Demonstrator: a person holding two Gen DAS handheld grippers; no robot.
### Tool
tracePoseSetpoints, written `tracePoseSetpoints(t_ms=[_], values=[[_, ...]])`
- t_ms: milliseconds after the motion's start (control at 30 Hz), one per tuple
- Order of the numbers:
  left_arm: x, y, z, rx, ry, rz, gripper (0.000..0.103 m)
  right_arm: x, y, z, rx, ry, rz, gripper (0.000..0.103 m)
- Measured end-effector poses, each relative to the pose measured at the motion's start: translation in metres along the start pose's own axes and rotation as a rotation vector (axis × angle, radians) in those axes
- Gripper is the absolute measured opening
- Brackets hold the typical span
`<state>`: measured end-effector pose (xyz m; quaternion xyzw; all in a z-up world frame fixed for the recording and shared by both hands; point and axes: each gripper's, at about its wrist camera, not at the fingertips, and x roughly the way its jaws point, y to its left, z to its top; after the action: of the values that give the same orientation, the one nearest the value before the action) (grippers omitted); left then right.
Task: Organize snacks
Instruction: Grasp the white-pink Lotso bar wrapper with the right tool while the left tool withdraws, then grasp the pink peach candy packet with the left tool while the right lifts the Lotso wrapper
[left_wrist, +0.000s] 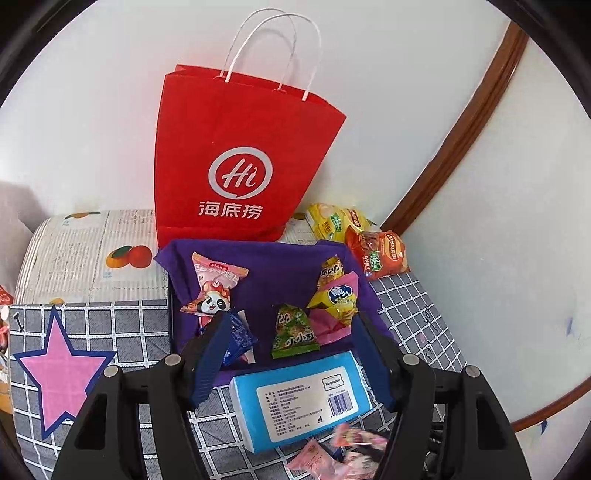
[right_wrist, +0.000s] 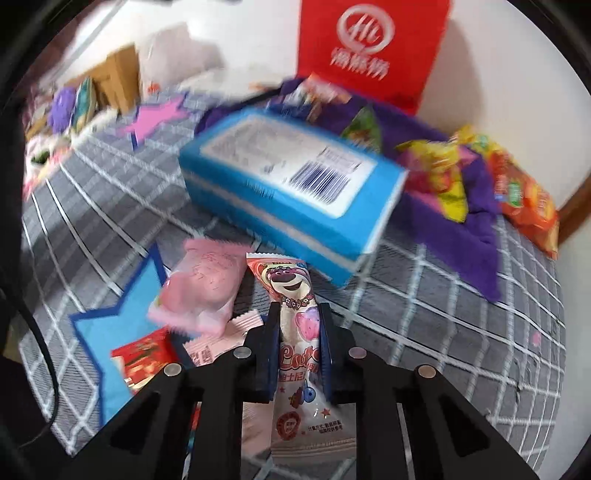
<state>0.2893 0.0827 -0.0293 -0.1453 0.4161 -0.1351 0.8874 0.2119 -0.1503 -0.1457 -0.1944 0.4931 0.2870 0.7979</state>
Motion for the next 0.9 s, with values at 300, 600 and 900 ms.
tracePoseSetpoints(t_ms=[300, 600, 900], values=[[0.003, -0.028, -0.009, 0.083, 0.011, 0.043, 0.065, -0.058, -0.039, -0.054, 0.294, -0.136, -0.221, 0.019], [0.006, -0.063, -0.033, 0.169, 0.056, 0.107, 0.065, -0.023, -0.087, -0.095, 0.558, -0.065, -0.296, 0.019], [0.004, -0.045, -0.103, 0.144, 0.151, 0.136, 0.065, -0.005, -0.095, -0.094, 0.579, -0.095, -0.278, 0.021]])
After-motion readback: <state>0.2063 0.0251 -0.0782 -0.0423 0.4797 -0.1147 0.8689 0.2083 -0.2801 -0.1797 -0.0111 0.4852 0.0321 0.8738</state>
